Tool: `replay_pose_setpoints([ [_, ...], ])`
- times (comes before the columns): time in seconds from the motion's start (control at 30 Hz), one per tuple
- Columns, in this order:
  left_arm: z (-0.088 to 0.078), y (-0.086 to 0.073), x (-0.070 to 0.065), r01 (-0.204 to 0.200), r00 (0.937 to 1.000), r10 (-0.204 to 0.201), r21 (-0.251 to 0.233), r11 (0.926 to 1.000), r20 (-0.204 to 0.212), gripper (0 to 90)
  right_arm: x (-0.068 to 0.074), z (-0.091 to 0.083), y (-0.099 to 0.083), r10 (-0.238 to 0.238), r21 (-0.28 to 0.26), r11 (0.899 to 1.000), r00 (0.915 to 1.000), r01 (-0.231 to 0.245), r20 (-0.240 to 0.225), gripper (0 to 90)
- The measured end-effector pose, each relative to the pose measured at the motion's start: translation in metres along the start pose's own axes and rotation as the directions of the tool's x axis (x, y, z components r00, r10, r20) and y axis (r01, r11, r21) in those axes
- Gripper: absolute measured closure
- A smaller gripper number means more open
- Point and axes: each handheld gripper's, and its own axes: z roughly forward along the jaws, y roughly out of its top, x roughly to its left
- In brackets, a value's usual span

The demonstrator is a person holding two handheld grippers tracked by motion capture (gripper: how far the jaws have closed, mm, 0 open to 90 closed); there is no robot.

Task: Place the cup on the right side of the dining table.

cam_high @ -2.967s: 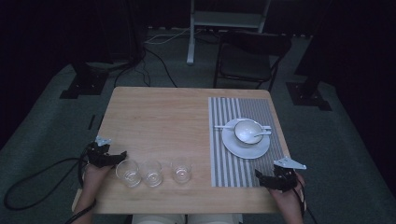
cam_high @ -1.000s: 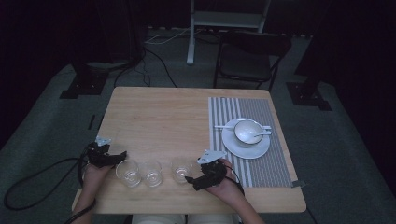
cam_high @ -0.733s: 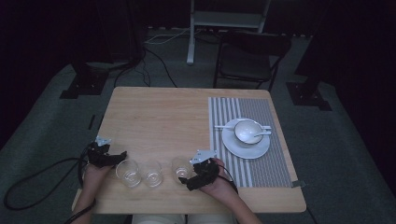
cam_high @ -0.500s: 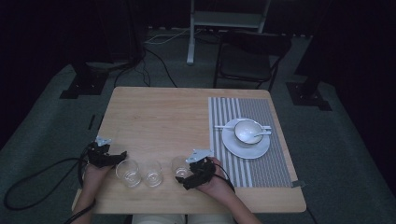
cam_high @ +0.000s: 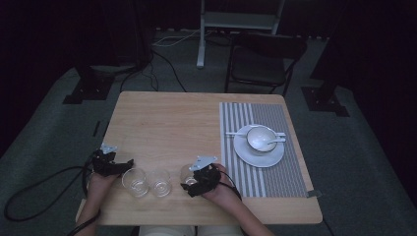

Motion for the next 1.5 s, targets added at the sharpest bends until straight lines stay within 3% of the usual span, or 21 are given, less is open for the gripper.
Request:
replay_pose_setpoints([
  [0.4, 0.0, 0.0, 0.0, 0.0, 1.0, 0.0, 0.0, 1.0, 0.0, 2.7, 0.002, 0.003, 0.003, -0.004, 0.011, 1.0, 0.9997, 0.003, 0.026, 17.9],
  [1.5, 0.0, 0.0, 0.0, -0.001, 1.0, 0.001, 0.0, 1.0, 0.001, 2.7, -0.016, -0.019, 0.019, 0.025, -0.029, 0.999, 0.996, -0.022, 0.086, 17.9],
])
